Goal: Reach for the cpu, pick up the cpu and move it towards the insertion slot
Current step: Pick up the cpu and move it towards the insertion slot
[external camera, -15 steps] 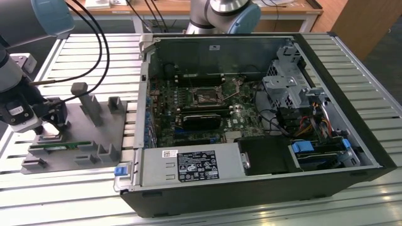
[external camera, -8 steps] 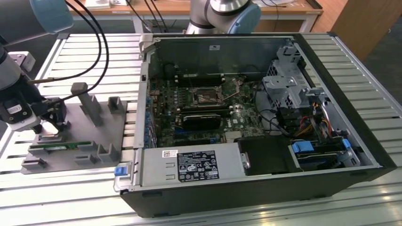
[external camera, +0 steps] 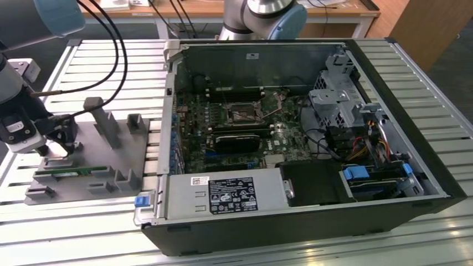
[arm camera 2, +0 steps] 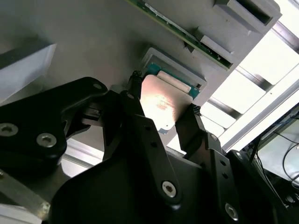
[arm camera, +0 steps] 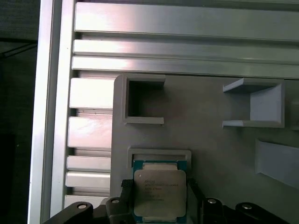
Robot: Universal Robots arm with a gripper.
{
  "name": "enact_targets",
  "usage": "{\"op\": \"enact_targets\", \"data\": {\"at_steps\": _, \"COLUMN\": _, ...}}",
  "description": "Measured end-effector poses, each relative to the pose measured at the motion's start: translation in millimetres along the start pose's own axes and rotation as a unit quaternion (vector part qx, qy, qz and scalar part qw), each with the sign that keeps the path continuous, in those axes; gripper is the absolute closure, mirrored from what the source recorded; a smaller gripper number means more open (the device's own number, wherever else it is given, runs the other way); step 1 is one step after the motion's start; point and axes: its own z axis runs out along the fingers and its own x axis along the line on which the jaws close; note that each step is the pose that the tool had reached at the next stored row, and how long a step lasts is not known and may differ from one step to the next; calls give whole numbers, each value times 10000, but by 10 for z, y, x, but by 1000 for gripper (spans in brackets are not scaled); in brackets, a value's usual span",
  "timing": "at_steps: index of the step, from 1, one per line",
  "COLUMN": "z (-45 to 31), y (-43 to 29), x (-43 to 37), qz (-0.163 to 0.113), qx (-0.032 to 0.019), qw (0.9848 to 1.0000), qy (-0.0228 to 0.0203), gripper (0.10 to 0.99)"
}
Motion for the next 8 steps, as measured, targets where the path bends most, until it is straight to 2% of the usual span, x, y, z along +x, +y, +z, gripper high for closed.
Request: {"op": "enact_targets", "data": {"at_steps": 8, "z": -69, "y": 3, "x": 0, "qz": 0, "qx": 0, "qw": 10000, "qy": 0, "gripper": 545}}
